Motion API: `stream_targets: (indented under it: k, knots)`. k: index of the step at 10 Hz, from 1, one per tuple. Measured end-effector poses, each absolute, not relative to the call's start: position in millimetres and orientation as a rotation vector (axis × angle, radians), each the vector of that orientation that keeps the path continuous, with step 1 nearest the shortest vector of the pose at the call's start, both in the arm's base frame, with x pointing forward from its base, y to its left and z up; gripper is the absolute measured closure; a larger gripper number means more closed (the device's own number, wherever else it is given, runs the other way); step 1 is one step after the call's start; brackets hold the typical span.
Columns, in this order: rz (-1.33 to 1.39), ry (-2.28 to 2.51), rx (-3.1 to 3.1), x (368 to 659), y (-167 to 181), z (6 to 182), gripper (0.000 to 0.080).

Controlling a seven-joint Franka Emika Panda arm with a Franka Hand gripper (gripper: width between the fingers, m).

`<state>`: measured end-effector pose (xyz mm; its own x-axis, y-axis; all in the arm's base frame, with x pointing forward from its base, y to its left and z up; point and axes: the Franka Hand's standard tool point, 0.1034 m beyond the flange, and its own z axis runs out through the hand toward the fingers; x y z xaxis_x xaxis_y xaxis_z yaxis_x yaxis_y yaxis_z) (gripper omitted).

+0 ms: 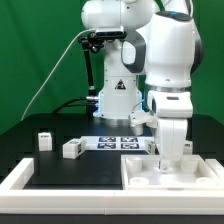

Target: Assemble one leg

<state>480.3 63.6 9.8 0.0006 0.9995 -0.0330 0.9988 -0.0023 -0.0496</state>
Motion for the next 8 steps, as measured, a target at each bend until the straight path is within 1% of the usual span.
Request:
stream_targets:
  k: [1, 5, 6, 8]
  knots:
    - [0.091, -2.211, -2.214, 480.3, 63.6, 9.8, 0.0162]
    - [0.09, -2.207, -2.219, 480.4, 63.8, 10.4, 0.0151]
    - [0.082, -2.152, -2.288, 478.4, 66.2, 19.4, 0.0151]
    - [0.062, -2.101, -2.373, 471.4, 73.5, 44.3, 0.0151]
